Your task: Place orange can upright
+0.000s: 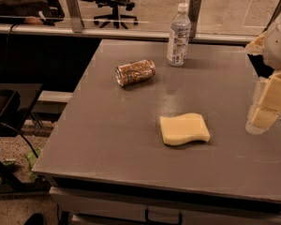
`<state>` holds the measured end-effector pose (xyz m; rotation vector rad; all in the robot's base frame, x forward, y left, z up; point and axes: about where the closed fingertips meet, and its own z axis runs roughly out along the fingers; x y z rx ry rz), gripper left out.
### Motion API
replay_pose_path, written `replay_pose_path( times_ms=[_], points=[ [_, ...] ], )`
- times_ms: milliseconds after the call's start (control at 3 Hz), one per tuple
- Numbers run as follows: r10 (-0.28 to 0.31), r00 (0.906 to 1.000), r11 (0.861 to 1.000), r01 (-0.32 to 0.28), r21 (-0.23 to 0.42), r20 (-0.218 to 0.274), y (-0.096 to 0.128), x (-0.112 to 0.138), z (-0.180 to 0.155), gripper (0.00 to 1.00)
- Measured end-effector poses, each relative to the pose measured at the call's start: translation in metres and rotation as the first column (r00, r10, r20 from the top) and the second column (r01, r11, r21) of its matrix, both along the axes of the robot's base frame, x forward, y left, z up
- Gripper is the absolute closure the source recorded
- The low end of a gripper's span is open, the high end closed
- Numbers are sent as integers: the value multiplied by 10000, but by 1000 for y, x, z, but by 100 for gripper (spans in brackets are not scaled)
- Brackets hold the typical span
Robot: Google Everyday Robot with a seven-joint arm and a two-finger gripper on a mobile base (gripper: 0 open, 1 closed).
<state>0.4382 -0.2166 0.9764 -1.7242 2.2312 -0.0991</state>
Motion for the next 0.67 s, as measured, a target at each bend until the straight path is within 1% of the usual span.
replay_pose_path(
  times_ms=[333,667],
  points=[
    [116,9999,9999,-116,13,64,1,4,3,0],
    [560,9984,9980,-557,305,-78,8,23,2,0]
  ],
)
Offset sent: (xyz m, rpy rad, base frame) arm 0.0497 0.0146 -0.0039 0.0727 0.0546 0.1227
